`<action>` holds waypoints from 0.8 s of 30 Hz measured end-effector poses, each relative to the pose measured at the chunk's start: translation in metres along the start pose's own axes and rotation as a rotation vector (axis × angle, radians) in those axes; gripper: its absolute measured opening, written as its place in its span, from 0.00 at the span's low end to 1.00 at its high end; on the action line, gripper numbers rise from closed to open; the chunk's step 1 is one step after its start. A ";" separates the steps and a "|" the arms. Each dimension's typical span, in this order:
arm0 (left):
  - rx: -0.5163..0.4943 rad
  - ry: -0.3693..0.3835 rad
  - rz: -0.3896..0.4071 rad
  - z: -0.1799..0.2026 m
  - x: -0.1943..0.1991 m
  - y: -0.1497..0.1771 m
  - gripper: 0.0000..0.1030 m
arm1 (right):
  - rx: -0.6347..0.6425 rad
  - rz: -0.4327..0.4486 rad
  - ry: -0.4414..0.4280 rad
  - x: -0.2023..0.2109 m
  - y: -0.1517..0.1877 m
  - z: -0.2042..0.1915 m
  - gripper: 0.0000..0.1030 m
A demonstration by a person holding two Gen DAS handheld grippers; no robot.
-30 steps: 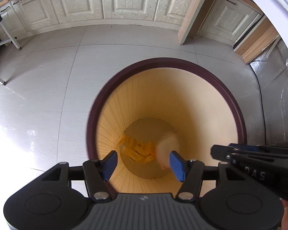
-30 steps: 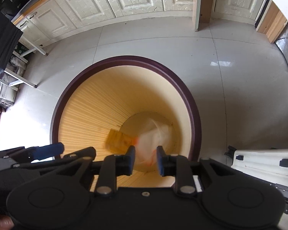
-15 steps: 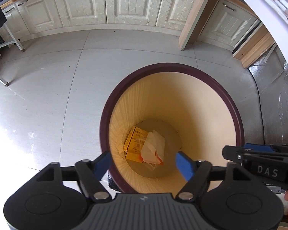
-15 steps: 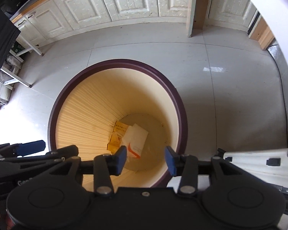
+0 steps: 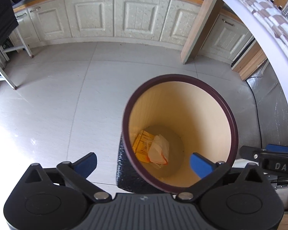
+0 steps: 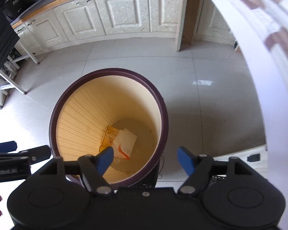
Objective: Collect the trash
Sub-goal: 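Move both tools back toward the table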
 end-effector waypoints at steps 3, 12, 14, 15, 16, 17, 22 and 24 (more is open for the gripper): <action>0.003 -0.002 0.018 -0.007 0.013 0.009 1.00 | 0.004 0.023 0.006 0.012 0.007 -0.001 0.84; 0.022 -0.015 0.147 -0.022 0.065 0.034 1.00 | 0.033 0.121 0.034 0.054 0.025 -0.011 1.00; 0.030 -0.018 0.185 -0.026 0.081 0.035 1.00 | 0.032 0.157 0.033 0.068 0.027 -0.011 1.00; 0.033 -0.020 0.205 -0.027 0.089 0.036 1.00 | 0.032 0.177 0.031 0.076 0.027 -0.011 1.00; 0.035 -0.021 0.228 -0.027 0.098 0.036 1.00 | 0.034 0.200 0.029 0.086 0.028 -0.011 1.00; 0.037 -0.019 0.251 -0.027 0.107 0.037 1.00 | 0.037 0.226 0.027 0.095 0.028 -0.012 1.00; 0.023 -0.002 0.375 -0.018 0.158 0.042 1.00 | 0.042 0.347 0.009 0.148 0.029 -0.012 1.00; 0.011 0.004 0.421 -0.011 0.177 0.045 1.00 | 0.038 0.392 0.002 0.168 0.031 -0.008 1.00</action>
Point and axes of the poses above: each gripper's, at about its wrist camera, not at the fingertips, and x roughly against the way its jaws point, z to its right, y to its underside, the point moved 4 cm from there along -x, roughly the way its jaws point, and after that the axes turned 11 degrees about -z, right-handed, at the moved point
